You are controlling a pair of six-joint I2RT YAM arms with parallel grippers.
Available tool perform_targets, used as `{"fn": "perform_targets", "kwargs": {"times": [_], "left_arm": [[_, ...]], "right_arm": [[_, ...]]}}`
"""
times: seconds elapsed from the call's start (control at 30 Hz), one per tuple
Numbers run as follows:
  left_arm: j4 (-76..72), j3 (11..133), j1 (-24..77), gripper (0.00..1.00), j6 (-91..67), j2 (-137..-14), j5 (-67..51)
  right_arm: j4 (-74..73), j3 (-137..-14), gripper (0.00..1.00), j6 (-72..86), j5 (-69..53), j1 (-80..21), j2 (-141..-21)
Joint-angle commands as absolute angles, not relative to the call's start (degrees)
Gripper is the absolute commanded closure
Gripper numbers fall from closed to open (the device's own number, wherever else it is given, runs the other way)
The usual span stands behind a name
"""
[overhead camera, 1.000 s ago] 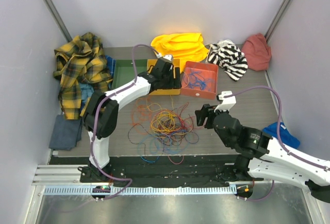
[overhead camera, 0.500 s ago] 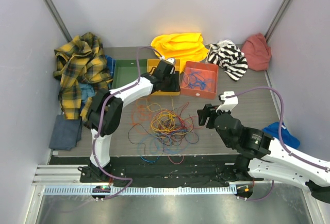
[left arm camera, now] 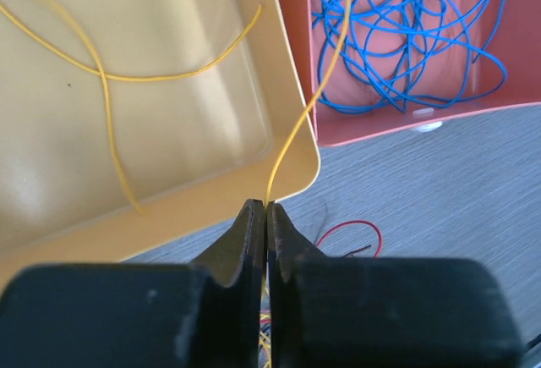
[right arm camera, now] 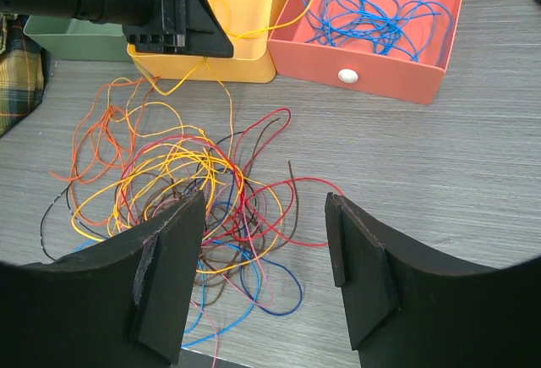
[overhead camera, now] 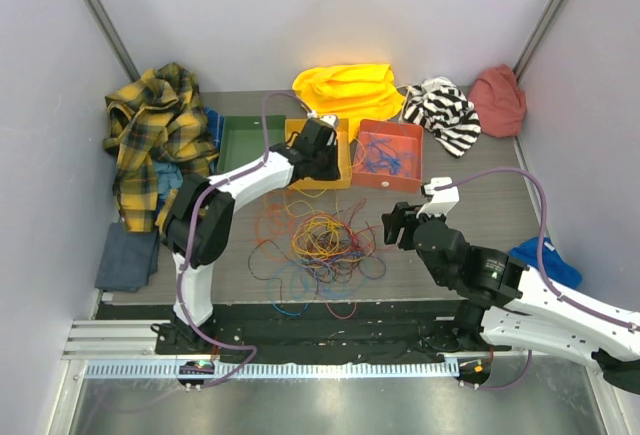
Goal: Untangle the cables
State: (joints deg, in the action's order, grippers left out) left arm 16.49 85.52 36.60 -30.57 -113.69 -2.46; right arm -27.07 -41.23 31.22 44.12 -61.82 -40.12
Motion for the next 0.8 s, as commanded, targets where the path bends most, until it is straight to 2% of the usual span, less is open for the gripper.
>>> {"fn": "perform_targets", "kwargs": {"times": [0.0, 0.37, 0.77], "left_arm": [[14.9, 86.7, 35.2, 0.99, -29.6, -106.4, -1.5], [17.1, 94.9, 31.8, 1.0, -28.6, -99.8, 1.7], [20.1, 104.8, 29.4, 1.0, -29.0, -104.1, 1.5]], "right_arm": [[-25.7, -41.3, 0.34, 31.9, 45.8, -62.1, -39.4], [-25.5, -41.7, 0.34, 32.0, 45.8, -62.1, -39.6], [-26.0, -41.4, 0.34, 32.0, 45.9, -62.1, -38.4]]}}
